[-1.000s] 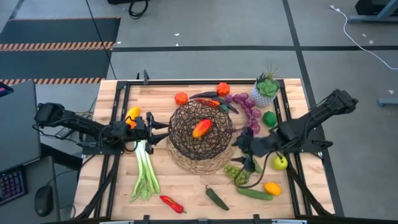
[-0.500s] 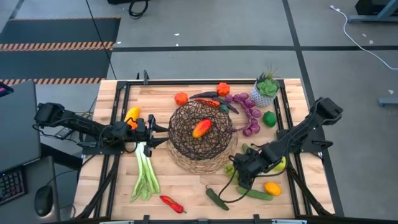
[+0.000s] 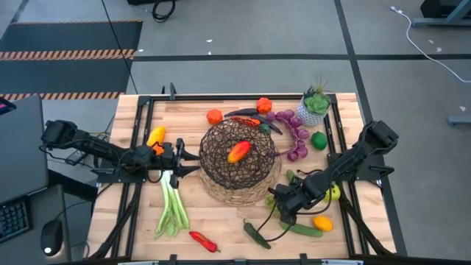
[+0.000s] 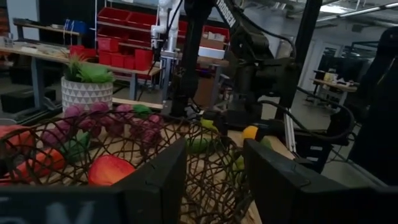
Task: Build produce basket
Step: Put the green grapes into the black basket
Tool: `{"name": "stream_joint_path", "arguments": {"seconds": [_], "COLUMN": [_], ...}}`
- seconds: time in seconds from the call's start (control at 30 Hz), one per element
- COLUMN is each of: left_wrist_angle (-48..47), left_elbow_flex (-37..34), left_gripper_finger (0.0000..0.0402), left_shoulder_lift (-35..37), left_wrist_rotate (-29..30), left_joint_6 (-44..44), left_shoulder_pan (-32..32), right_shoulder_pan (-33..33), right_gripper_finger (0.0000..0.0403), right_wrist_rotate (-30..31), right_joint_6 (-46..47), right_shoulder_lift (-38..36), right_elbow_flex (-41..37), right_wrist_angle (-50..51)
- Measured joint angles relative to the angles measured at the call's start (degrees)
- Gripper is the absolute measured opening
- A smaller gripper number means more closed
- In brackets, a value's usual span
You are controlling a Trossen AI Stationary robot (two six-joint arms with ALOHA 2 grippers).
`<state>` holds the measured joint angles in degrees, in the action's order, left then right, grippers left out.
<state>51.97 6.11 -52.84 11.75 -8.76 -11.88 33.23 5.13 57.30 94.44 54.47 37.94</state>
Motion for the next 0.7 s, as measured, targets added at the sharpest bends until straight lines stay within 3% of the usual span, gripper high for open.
{"name": "stream_joint_path", "arguments": {"seconds": [0.27, 0.43, 0.7], "left_wrist_angle": [-1.0, -2.1, -3.9], "left_elbow_flex": [0.0, 0.0, 0.0], "left_gripper_finger": [0.0152, 0.0143, 0.0142], "left_shoulder_lift": [0.0, 0.0, 0.0], "left_wrist_rotate": [0.1, 0.4, 0.4], "left_joint_6": [-2.5, -4.2, -6.0], "left_shoulder_pan": [0.0, 0.0, 0.0], "right_shoulder_pan": [0.0, 0.0, -0.1], "right_gripper_finger": [0.0294, 0.0239, 0.0140], "right_wrist_rotate": [3.3, 6.2, 6.0], "right_joint_6": [-0.9, -1.8, -2.0], "right_shoulder_lift": [1.7, 1.8, 1.3], "right_elbow_flex": [0.0, 0.0, 0.0], "right_wrist_angle": [-1.4, -2.6, -2.6]}}
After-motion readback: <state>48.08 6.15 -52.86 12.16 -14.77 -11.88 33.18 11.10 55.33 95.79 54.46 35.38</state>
